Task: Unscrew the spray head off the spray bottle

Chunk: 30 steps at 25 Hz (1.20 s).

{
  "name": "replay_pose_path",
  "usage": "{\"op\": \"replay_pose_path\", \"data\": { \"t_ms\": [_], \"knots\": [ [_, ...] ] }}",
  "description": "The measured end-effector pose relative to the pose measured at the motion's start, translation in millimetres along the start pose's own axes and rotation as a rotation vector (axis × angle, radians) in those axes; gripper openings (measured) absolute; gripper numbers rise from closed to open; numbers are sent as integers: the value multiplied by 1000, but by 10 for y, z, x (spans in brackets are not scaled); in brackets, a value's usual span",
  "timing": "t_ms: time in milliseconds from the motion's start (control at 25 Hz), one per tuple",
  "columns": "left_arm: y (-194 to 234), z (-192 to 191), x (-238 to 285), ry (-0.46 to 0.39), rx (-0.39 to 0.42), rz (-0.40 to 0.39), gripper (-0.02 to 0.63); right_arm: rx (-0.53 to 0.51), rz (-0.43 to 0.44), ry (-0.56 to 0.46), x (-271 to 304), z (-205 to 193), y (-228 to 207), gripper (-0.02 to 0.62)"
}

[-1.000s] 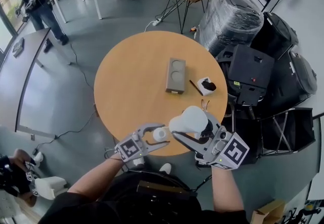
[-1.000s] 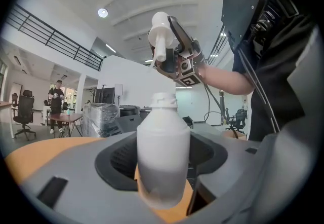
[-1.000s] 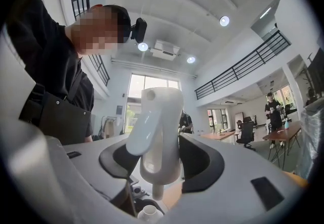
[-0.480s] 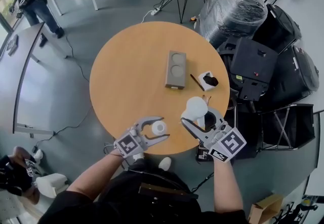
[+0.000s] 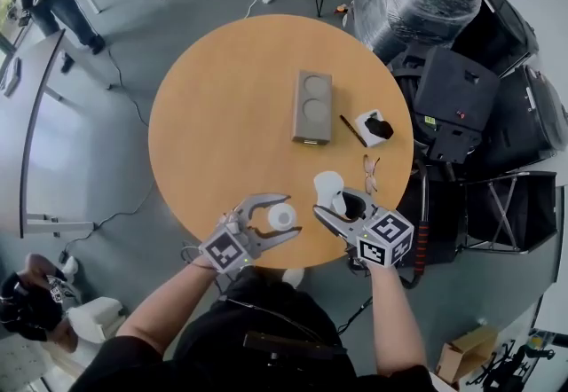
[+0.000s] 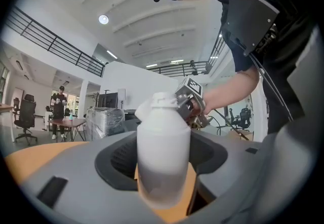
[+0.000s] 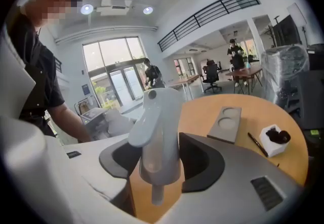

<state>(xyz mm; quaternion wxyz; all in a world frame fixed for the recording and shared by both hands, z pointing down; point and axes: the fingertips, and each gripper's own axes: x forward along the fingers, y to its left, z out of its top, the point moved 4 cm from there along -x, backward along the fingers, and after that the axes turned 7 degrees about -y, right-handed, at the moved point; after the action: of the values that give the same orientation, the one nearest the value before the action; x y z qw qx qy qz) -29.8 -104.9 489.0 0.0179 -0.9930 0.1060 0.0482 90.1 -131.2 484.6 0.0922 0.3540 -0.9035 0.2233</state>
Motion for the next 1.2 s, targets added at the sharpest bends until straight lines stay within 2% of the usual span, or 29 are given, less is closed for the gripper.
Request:
{"op": "replay_pose_path", "data": {
  "t_ms": [240, 400, 840, 960, 1200],
  "knots": [
    [197, -389, 23, 4, -23, 15, 307, 99, -30, 100, 364, -589, -364, 241],
    [365, -783, 85, -6, -54, 34, 307, 126, -47, 147, 611, -956, -648, 240],
    [608, -1919, 218, 28, -40, 33, 307, 241, -89, 198, 1075, -1952, -1208, 239],
    [613, -2168, 235, 57, -57, 35, 306, 244, -98, 214, 1143, -2098, -1277, 240],
    [623, -2464, 210, 101, -66, 51, 306, 185, -121, 274, 1239, -2284, -1323, 239]
  ]
}}
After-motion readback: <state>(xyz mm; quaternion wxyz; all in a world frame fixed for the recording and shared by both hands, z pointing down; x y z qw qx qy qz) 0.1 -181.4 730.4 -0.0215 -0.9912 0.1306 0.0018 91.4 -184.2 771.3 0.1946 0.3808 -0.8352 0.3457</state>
